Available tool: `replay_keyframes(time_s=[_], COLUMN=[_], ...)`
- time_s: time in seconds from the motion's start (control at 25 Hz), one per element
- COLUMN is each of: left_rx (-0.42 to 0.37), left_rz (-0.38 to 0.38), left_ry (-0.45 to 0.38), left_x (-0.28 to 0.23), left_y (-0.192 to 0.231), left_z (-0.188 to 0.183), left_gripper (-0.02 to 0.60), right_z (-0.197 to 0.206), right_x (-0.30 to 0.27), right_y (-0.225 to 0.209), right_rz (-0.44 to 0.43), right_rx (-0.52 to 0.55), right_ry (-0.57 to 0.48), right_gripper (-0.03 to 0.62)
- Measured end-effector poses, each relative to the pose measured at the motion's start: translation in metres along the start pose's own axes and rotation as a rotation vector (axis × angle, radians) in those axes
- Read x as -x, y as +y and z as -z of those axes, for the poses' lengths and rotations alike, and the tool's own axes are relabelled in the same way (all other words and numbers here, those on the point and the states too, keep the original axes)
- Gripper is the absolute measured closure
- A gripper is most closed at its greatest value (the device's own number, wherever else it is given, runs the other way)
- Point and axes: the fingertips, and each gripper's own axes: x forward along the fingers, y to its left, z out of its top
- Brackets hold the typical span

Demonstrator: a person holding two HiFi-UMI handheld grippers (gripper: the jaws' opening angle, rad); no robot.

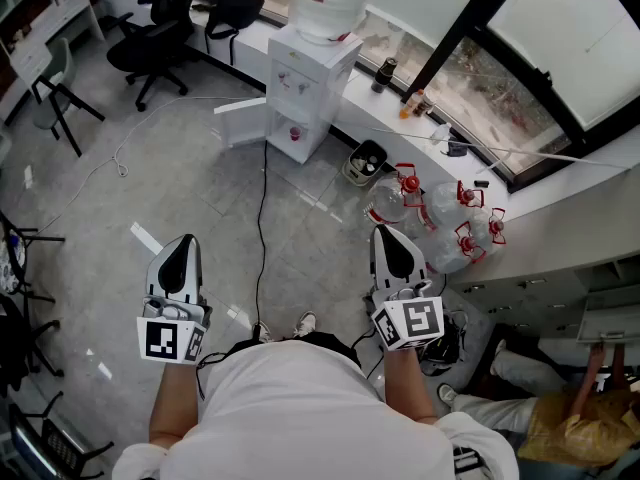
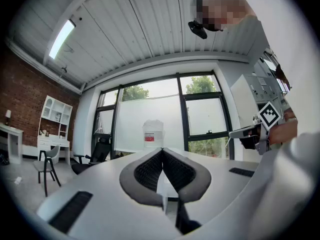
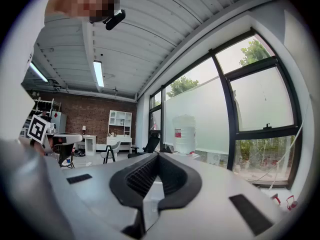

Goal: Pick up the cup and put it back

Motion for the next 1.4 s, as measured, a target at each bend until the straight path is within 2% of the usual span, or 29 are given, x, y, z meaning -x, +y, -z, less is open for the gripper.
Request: replay_keyframes(time_s=[0.24, 0.48, 0.72, 0.88, 1.08, 1.2, 1.4], left_rx=[0.002, 0.007, 0.023, 0.045, 0.043, 0.033, 0.032], left_rz=[0.006, 0.008, 0.026, 0.049, 0.053, 0.032, 0.004], left_ry=[0.005, 0.007, 0.015, 0.042, 0.075, 0.086, 0.137], left_x=[0.004, 0.009, 0.011, -0.002, -0.045, -0.086, -0.177], left_y=[0.002, 0.009, 0.020, 0.025, 0.034, 0.045, 0.056], left_z=[0.009, 0.011, 0.026, 0.043, 0.055, 0.064, 0.071], left_gripper=[0.558, 0.558, 0.558, 0.558, 0.558, 0.558, 0.558], right_z=[0.010, 0.004, 0.012, 0.029, 0.051, 0.067, 0.063], right_x=[0.002, 0.001, -0.002, -0.008, -0.046, -0.095, -0.187], right_y=[0.004, 0.014, 0.028, 0.024, -0.001, -0.024, -0.076], right_rz=[0.014, -0.012, 0.003, 0.032, 0.025, 0.008, -0.057], right_rx=[-0.006, -0.047, -0.005, -0.020, -0.047, -0.074, -0.085], right_ry=[0.014, -0.035, -0.014, 0.024, 0.063, 0.073, 0.062], right_gripper=[0.574, 0.574, 0.574, 0.574, 0.574, 0.574, 0.574])
